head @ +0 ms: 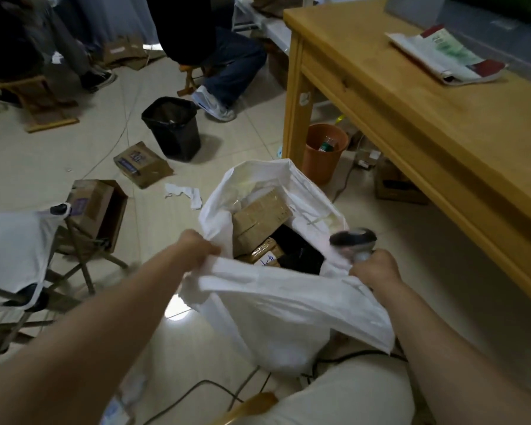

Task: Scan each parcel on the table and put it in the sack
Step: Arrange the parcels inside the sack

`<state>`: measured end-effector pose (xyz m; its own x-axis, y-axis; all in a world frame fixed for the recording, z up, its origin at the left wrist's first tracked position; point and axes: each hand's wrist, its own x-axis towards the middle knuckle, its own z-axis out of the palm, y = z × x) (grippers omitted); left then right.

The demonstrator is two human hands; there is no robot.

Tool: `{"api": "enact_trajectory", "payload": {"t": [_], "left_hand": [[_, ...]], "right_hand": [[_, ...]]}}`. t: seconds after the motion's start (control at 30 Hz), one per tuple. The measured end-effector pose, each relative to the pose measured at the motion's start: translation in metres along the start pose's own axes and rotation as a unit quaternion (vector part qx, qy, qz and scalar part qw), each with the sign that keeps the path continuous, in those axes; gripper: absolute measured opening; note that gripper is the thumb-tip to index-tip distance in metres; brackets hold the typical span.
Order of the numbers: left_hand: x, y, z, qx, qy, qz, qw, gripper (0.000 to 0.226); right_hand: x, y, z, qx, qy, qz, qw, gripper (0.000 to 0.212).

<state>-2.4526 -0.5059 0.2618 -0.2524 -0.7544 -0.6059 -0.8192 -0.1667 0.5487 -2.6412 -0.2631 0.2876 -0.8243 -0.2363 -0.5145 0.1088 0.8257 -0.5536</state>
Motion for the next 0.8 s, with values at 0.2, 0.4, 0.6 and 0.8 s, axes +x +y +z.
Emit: {"api": "enact_trajectory", "payload": {"t": [0.2,0.4,0.6,0.8], "left_hand": [[-0.024,0.056,-0.062,-0.210,0.058,0.104,0.970,0.046],[-0.041,0.014,-0.080,-0.255,0.063,0.136,0.955,0.017],[-0.031,-0.055,-0.043,0.085,0.001,-0.009,0.996,0.033],[-0.037,0.043,-0.060,-0.136,0.078,0.115,0.981,0.046]], "right_hand": [[-0.033,-0.094,-0.060,0.262,0.073,-0.139,0.952,0.043],[-0.044,-0.075,-0.057,0.275,0.045,-0.135,0.951,0.032],[-0.032,-0.001,-0.002,0.159,0.004,0.009,0.987,0.022],[-0.036,-0.076,-0.043,0.311,0.111,-0.036,0.943,0.052]]}}
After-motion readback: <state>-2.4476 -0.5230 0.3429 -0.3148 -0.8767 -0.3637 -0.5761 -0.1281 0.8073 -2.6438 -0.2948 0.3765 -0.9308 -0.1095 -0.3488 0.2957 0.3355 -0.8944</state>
